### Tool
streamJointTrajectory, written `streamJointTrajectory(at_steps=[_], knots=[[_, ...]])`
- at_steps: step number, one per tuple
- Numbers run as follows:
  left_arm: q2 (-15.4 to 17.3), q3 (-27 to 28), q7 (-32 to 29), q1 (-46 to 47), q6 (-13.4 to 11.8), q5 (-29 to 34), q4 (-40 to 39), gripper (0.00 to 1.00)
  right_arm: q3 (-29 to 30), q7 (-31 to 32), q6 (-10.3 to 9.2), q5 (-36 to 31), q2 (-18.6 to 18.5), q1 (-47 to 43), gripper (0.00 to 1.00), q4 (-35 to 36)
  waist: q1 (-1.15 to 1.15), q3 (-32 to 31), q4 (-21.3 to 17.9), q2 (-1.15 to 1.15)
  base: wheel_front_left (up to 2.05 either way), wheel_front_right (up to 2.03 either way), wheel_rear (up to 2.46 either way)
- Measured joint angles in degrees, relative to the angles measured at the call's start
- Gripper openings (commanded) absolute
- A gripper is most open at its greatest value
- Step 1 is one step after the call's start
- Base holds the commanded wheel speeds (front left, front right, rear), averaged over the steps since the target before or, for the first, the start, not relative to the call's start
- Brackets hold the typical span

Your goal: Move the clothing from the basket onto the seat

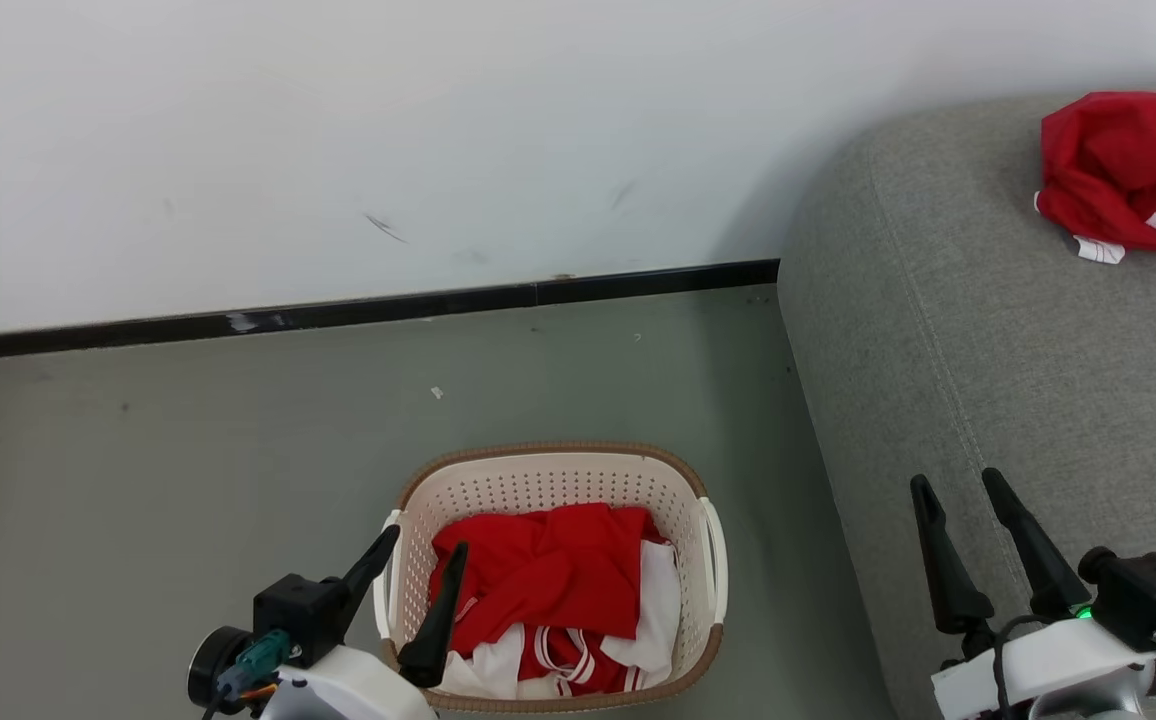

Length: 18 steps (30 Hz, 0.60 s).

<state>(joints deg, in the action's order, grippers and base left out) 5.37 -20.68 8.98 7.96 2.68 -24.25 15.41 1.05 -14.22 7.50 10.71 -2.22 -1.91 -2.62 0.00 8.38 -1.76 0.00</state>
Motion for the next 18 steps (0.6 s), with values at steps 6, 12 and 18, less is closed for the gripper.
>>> streamJointTrajectory(at_steps=[6,12,18], knots=[[0.3,-1.1,-2.0,3.0,-0.3,1.9,0.4,1.0,-1.0,0.0,0.0,0.3,0.0,2.2,1.0,0.8,0.0,3.2,-0.6,0.0,0.0,0.0,0.0],[0.7,-2.0,-4.5,6.5,-0.5,3.6,0.6,1.0,-1.9,0.0,0.0,0.4,0.0,4.5,1.0,1.7,0.0,6.4,-1.2,0.0,0.0,0.0,0.0],[0.6,-2.4,-6.4,9.2,-1.0,3.8,1.7,1.0,-2.5,0.0,0.0,0.4,0.0,6.9,1.0,2.2,0.0,9.7,-1.9,0.0,0.0,0.0,0.0]])
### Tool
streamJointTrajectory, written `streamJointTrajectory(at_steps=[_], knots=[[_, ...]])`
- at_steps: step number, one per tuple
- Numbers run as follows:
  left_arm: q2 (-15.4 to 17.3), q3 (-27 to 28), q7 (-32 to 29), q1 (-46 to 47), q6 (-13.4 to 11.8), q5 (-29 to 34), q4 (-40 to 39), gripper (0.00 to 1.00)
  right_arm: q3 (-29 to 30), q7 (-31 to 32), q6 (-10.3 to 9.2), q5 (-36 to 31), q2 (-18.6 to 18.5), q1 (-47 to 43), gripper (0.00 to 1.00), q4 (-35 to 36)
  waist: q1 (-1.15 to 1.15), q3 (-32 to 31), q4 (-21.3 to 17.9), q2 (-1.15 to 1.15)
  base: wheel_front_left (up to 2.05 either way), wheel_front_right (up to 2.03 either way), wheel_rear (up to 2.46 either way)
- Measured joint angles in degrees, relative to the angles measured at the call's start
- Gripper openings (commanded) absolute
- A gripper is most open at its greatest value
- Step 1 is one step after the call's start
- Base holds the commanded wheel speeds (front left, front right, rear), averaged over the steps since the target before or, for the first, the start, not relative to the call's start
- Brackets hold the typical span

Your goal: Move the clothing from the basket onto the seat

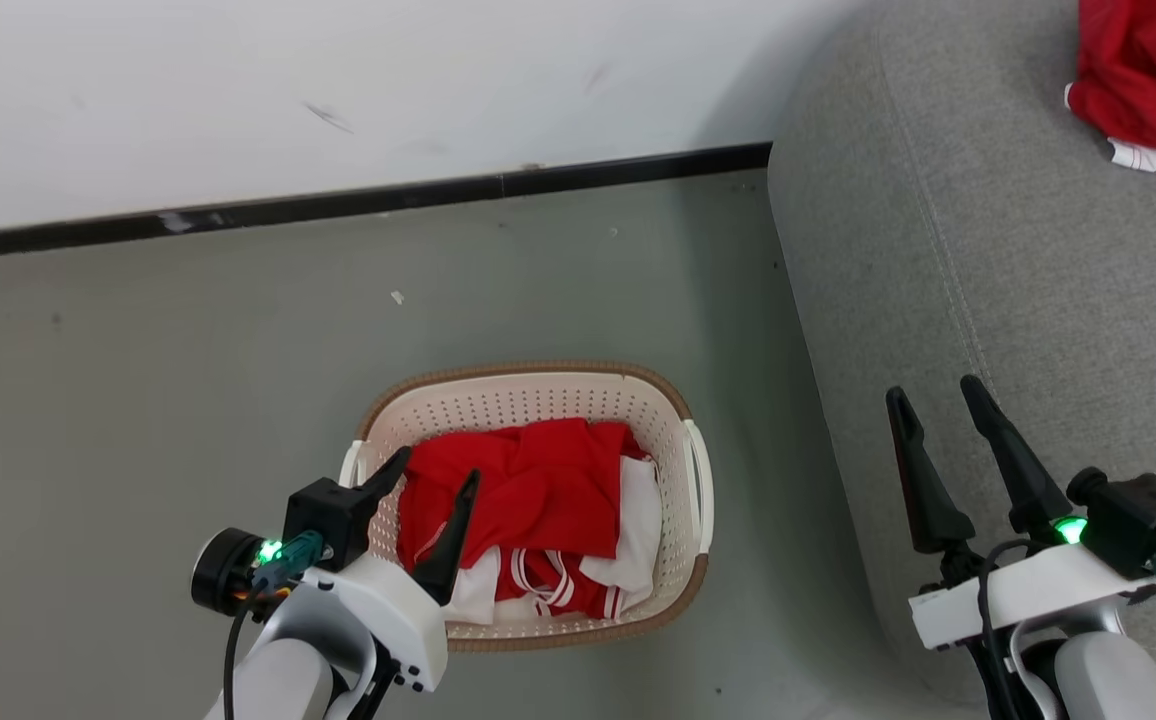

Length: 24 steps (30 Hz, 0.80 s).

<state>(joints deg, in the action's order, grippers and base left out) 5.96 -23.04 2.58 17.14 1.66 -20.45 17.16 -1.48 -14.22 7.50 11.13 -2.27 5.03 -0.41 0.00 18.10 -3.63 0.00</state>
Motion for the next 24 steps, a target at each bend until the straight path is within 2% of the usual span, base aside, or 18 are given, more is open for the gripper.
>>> streamJointTrajectory(at_steps=[24], knots=[[-0.8,-0.6,-4.1,9.0,-1.1,2.0,4.6,1.0,-6.4,-0.1,0.0,-0.5,-0.3,9.2,1.0,0.9,0.0,12.7,-2.3,0.0,0.0,0.0,0.0]])
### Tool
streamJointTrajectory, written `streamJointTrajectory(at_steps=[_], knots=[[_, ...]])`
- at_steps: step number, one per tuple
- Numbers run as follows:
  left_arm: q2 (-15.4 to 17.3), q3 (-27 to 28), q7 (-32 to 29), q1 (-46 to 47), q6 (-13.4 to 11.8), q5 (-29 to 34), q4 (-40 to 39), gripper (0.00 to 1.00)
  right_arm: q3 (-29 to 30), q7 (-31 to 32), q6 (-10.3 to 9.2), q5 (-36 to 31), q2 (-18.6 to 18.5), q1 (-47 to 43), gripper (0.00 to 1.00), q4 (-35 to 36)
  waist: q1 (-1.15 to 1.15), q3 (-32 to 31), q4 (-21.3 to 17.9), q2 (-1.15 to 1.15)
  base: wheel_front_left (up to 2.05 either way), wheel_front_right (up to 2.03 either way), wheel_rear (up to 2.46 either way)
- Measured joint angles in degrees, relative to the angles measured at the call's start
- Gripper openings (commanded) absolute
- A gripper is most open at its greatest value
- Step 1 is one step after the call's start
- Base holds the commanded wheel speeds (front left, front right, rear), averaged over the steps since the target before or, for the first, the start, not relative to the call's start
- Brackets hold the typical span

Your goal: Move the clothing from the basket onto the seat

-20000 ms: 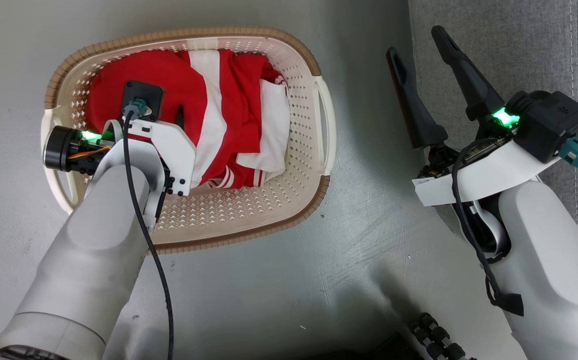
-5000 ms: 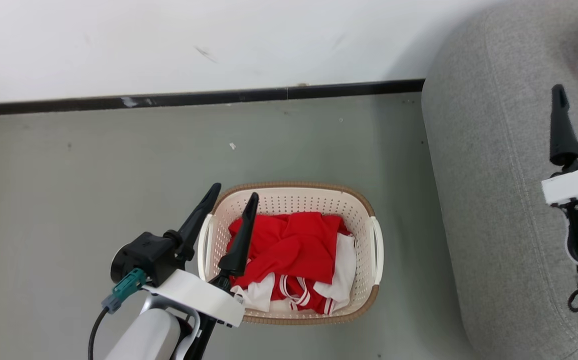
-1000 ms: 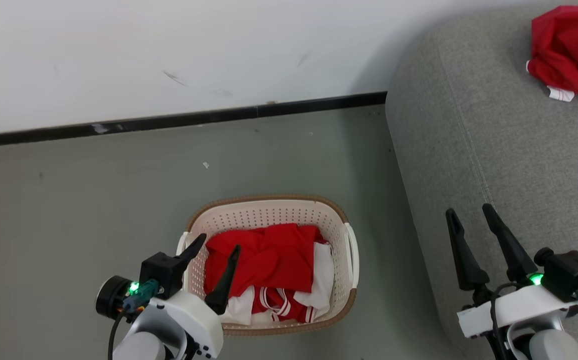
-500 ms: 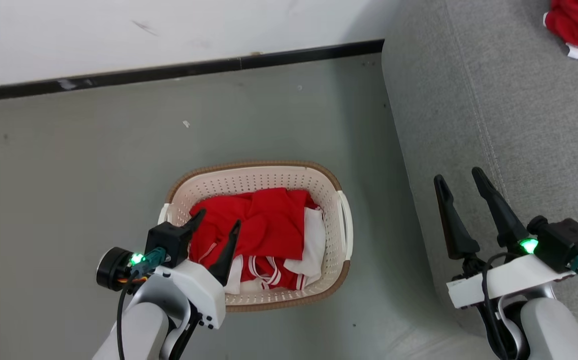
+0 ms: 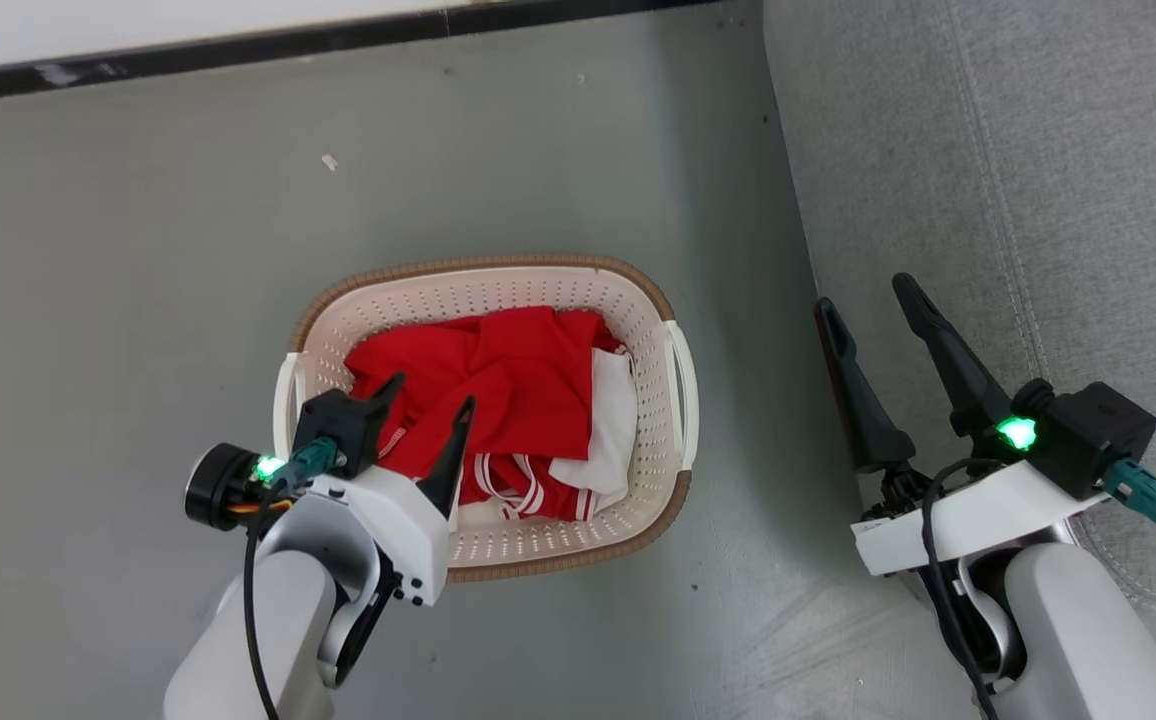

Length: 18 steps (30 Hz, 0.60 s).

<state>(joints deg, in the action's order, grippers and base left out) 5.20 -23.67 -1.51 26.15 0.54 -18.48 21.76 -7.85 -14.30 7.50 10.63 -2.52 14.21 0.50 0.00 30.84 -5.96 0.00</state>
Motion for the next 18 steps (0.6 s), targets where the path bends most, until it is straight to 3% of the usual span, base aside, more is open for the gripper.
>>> streamJointTrajectory(at_steps=[18], knots=[[0.2,-0.3,-4.4,7.6,-1.3,1.7,5.9,1.0,-3.3,-0.3,0.0,0.6,-0.1,5.2,1.0,0.8,0.0,8.2,-1.5,0.0,0.0,0.0,0.0]])
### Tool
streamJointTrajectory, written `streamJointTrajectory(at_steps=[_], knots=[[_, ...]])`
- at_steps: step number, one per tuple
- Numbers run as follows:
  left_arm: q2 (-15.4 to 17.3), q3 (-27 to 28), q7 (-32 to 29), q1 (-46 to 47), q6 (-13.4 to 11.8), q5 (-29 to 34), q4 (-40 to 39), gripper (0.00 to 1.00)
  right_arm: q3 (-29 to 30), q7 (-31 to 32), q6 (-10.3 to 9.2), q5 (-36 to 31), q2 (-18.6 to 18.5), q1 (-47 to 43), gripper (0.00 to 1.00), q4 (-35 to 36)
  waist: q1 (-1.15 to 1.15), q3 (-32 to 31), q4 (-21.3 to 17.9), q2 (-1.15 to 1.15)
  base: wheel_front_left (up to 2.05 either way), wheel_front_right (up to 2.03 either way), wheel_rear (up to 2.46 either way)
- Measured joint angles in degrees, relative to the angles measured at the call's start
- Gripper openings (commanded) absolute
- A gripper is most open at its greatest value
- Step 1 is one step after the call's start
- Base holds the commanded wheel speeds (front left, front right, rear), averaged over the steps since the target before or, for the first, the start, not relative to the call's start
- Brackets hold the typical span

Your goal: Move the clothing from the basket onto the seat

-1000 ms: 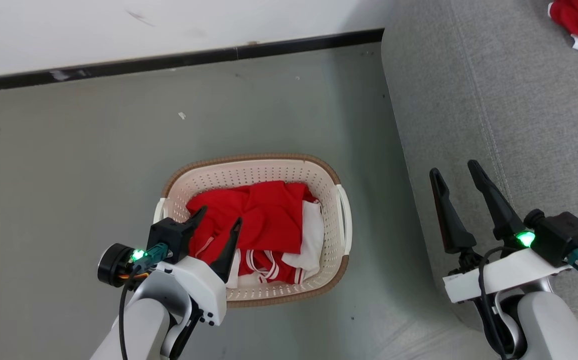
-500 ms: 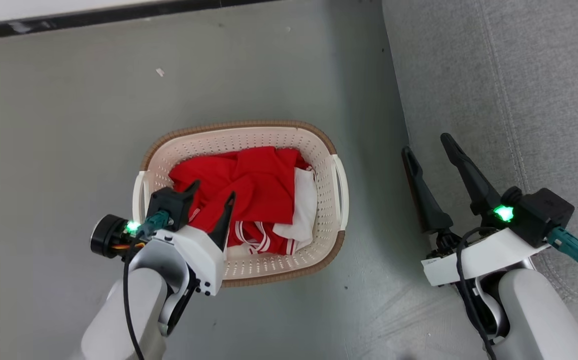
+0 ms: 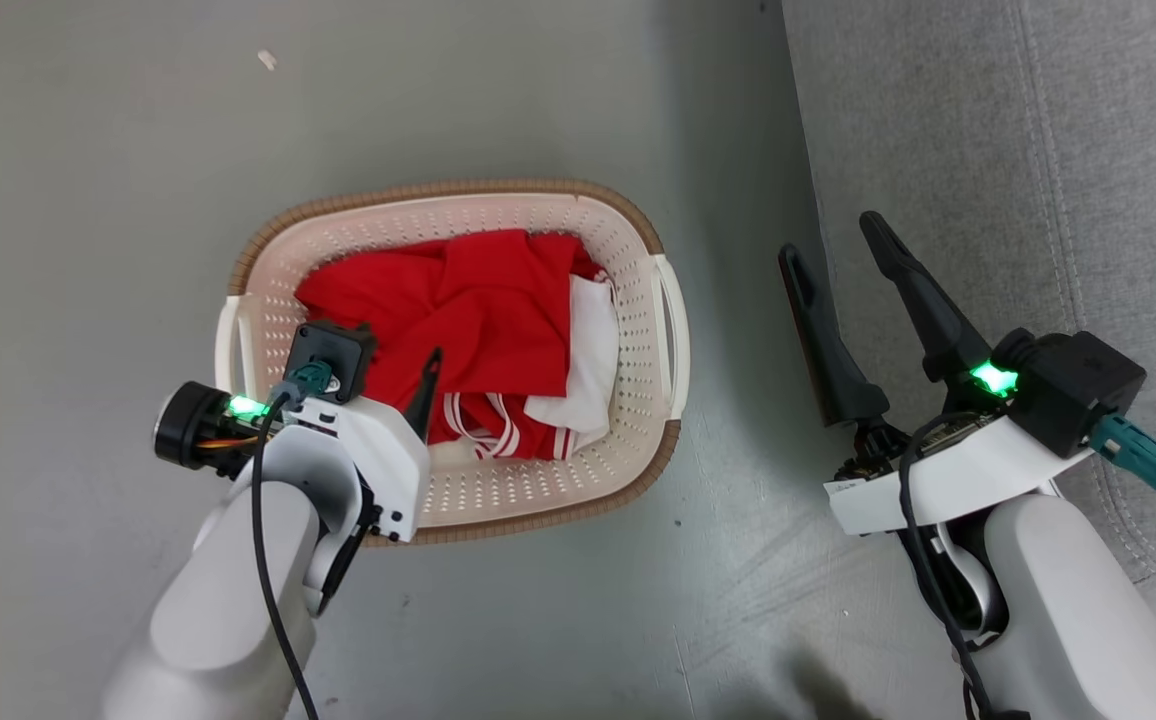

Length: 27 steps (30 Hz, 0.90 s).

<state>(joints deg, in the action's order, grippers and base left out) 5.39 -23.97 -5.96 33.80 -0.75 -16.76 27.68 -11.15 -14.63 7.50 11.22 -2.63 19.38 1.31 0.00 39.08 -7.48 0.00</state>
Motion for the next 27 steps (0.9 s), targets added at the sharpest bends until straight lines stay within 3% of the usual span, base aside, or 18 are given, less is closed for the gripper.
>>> streamJointTrajectory(at_steps=[27], knots=[[2.3,0.0,-2.3,10.1,-1.1,3.4,8.8,1.0,-4.3,0.0,0.0,4.1,-0.2,6.1,1.0,1.8,0.0,10.8,-4.4,0.0,0.0,0.0,0.0]])
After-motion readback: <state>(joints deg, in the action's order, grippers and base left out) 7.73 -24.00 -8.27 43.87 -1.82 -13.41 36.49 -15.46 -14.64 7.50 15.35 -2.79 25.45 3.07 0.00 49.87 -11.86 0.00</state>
